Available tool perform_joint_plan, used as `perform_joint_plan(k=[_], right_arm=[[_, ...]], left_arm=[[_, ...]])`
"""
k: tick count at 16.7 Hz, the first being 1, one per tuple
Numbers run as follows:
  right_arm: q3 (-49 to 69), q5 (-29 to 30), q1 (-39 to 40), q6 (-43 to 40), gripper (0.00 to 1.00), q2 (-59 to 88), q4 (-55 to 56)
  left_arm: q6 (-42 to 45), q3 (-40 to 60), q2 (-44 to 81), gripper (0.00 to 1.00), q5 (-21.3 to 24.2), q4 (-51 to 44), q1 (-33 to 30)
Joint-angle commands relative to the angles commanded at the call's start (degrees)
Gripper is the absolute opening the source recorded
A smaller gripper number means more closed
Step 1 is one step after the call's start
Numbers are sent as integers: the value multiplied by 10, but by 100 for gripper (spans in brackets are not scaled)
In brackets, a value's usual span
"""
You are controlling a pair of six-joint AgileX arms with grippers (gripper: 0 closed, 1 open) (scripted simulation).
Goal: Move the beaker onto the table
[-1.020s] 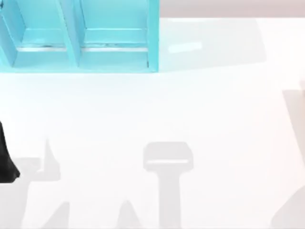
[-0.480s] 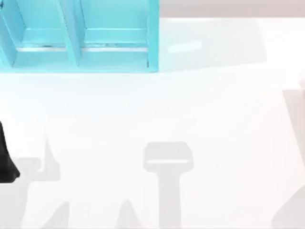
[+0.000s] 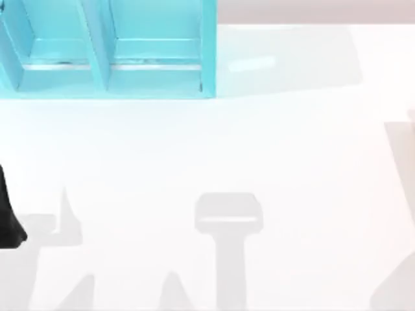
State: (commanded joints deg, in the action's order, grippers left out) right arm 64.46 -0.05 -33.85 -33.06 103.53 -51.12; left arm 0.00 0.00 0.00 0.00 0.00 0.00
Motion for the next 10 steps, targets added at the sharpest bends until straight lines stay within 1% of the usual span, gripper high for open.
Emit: perform_joint_plan(k=[8, 10], right_arm=[[1, 0, 2, 2, 0, -2, -2], [11, 0, 22, 20, 0, -18, -23]], left_arm=[[0, 0, 0, 100, 0, 0, 0], [0, 0, 0, 100, 0, 0, 0]])
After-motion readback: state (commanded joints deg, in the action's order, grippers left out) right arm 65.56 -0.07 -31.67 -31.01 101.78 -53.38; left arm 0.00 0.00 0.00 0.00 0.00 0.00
